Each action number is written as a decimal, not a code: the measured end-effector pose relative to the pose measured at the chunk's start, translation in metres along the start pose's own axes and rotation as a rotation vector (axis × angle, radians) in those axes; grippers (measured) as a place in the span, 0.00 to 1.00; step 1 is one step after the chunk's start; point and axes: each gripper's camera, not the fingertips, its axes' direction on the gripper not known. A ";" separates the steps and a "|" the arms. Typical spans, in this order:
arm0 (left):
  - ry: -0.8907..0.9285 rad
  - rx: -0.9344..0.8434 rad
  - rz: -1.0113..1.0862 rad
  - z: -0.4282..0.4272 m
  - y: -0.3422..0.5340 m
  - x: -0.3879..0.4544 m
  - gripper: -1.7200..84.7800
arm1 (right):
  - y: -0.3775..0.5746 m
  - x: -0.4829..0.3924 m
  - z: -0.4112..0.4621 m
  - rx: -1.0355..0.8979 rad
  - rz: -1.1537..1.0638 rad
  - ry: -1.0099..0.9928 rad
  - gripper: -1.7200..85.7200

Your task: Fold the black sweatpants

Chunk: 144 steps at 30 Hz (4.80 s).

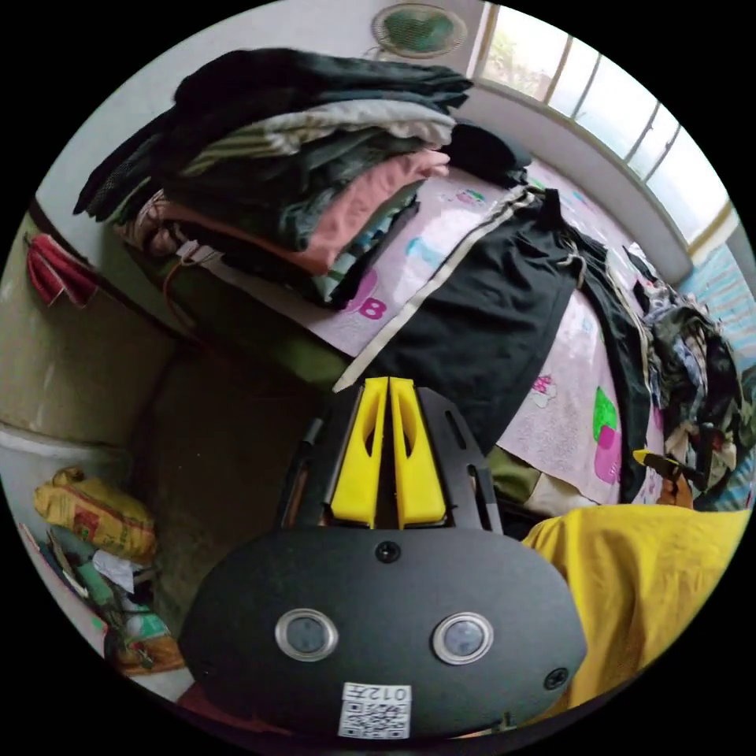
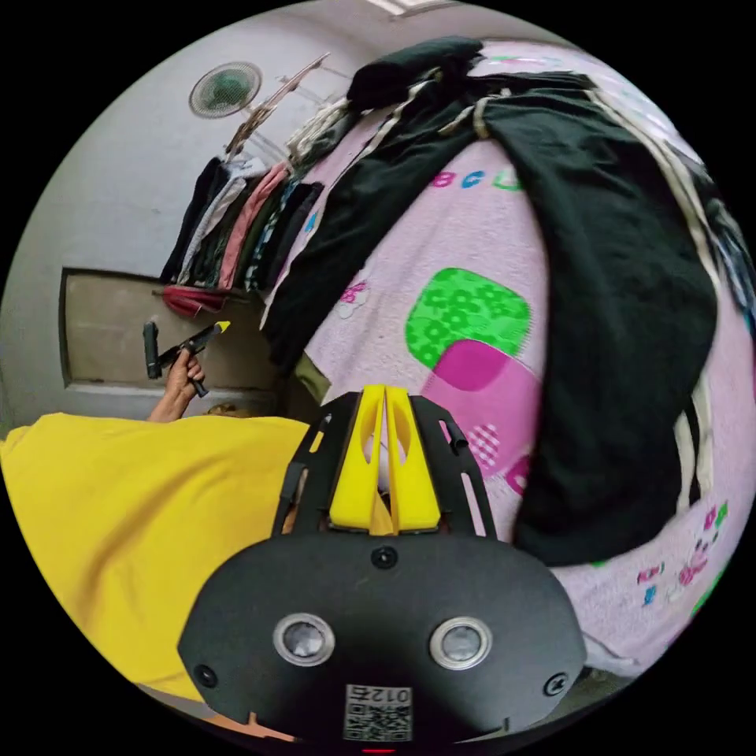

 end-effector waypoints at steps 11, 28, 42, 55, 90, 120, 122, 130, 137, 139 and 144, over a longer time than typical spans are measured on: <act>0.470 -0.221 0.427 0.058 -0.065 0.235 0.02 | 0.032 0.081 -0.092 0.051 0.130 0.535 0.09; 0.384 -0.369 0.513 0.074 -0.110 0.370 0.02 | 0.075 0.052 -0.162 -0.038 0.311 0.285 0.05; 0.483 -0.495 0.652 0.099 -0.214 0.412 0.03 | 0.090 -0.050 -0.234 0.376 0.450 0.398 0.03; 0.468 -0.569 0.511 0.128 -0.279 0.436 0.03 | -0.160 -0.093 -0.180 0.170 0.176 0.497 0.04; 0.477 -0.491 0.681 -0.003 -0.310 0.593 0.03 | 0.211 -0.450 -0.723 1.115 0.663 1.468 0.02; 0.466 -0.432 0.786 -0.117 -0.362 0.635 0.03 | -0.213 -0.418 -0.104 -0.076 -0.070 0.825 0.17; 0.446 -0.398 0.808 -0.123 -0.371 0.641 0.03 | -0.212 -0.419 -0.105 -0.085 -0.035 0.861 0.11; 0.121 -0.447 0.985 -0.098 -0.377 0.704 0.03 | -0.124 -0.488 -0.261 0.178 -0.009 0.897 0.04; -0.015 -0.427 1.050 -0.129 -0.365 0.714 0.03 | -0.002 -0.536 -0.460 0.543 0.224 0.922 0.03; 0.070 -0.345 1.047 -0.157 -0.369 0.719 0.03 | 0.048 -0.552 -0.519 0.636 0.301 0.994 0.03; 0.385 -0.042 1.192 -0.290 -0.402 0.844 0.06 | 0.124 -0.600 -0.580 0.806 0.297 1.057 0.03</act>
